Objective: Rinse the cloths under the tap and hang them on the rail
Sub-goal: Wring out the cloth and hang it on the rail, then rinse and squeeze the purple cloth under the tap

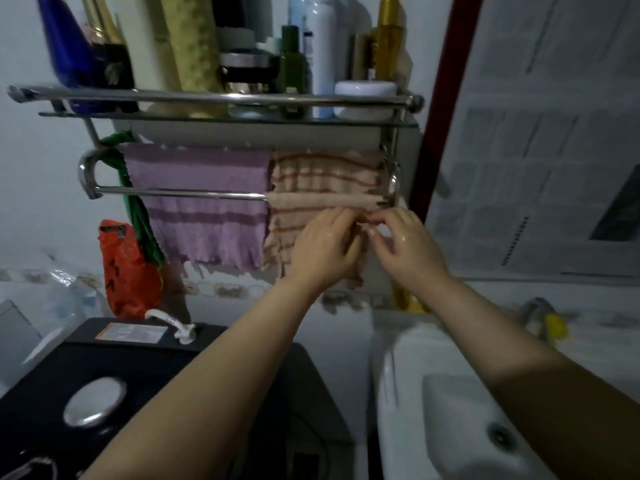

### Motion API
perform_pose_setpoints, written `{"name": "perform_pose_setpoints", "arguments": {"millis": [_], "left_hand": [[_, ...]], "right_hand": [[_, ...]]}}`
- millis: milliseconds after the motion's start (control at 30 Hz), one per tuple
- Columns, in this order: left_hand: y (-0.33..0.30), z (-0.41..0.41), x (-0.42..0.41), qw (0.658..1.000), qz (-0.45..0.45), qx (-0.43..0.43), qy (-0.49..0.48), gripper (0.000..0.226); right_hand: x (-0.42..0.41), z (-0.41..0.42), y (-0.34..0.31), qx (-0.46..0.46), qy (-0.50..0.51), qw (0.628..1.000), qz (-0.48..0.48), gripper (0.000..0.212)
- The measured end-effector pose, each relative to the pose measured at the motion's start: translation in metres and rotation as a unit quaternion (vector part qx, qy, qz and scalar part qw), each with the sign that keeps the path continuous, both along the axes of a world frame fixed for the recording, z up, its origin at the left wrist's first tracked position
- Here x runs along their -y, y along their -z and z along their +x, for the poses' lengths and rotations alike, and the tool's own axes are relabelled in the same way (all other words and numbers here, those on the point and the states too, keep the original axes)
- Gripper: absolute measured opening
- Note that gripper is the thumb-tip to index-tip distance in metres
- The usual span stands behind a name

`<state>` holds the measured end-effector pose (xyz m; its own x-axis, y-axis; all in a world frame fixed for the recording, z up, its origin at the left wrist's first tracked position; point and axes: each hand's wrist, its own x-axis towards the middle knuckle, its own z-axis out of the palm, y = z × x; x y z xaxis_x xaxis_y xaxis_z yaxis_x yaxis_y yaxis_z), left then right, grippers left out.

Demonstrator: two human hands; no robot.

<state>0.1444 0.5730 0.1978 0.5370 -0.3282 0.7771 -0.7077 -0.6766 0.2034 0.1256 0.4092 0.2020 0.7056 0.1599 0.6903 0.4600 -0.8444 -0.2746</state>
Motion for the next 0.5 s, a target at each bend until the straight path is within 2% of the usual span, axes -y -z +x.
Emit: {"name": "perform_pose_setpoints", "arguments": {"millis": [100, 267, 400, 500], "left_hand": [[0.026, -0.017, 0.048, 0.998, 0.010, -0.055, 0.029, 0.016], [0.067, -0.040, 0.139, 0.983, 0.020, -0.181, 0.026, 0.018], [0.103, -0.052, 0.217, 0.960, 0.024, -0.280, 0.002, 0.017], [0.142, -0.062, 0.271, 0.924, 0.024, -0.380, -0.019, 0.017]], "right_hand": [[0.048, -0.022, 0.033, -0.058, 0.008, 0.998, 0.024, 0.023], [0.143, -0.047, 0.071, -0.193, 0.007, 0.978, 0.074, 0.016], [0.226, -0.060, 0.092, -0.269, 0.003, 0.958, 0.095, 0.009], [0.282, -0.072, 0.116, -0.320, -0.013, 0.942, 0.104, 0.005]]}}
